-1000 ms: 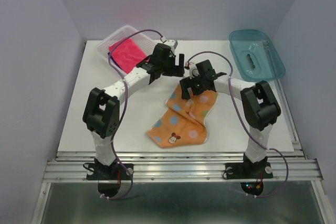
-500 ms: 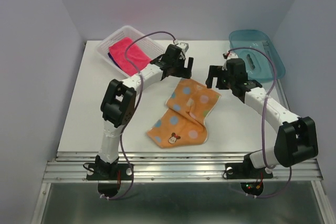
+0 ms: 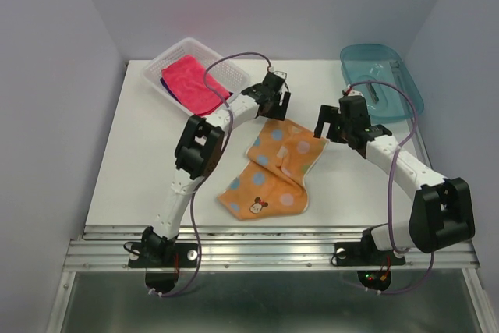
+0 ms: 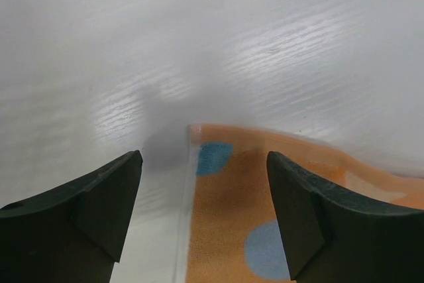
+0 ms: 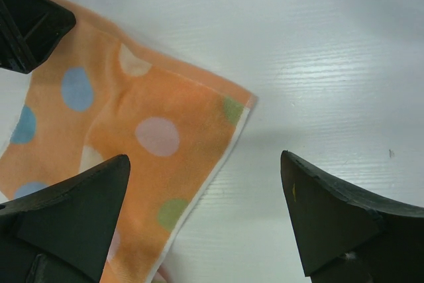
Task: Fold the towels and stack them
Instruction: Flatten out the crumpled towel
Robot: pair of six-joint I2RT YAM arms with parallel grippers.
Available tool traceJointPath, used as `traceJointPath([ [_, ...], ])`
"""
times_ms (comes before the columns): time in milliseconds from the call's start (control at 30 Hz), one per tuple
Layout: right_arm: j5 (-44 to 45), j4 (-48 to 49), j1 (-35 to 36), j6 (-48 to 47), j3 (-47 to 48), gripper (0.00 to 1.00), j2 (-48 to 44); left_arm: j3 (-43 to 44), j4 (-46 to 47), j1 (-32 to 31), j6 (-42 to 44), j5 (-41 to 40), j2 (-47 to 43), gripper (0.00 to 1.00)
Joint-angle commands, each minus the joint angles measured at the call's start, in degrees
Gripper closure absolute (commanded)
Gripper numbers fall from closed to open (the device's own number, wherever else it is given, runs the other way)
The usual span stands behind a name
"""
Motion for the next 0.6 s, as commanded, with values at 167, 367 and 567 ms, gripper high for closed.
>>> traceJointPath([
  [167, 1.3, 0.4, -1.0, 1.5, -1.4, 0.00, -1.0, 3.2, -2.3, 0.3, -1.1, -3.9, 1.2, 0.31],
  [367, 0.6, 0.5, -1.4, 1.4, -1.4, 0.00, -0.2, 2.8, -1.7, 0.3, -1.5, -2.8, 2.0, 0.39],
  [567, -0.1, 0.9, -1.6, 0.7, -1.4, 0.00, 0.4, 3.6, -1.4, 0.6, -0.7, -1.7, 2.8, 0.41],
])
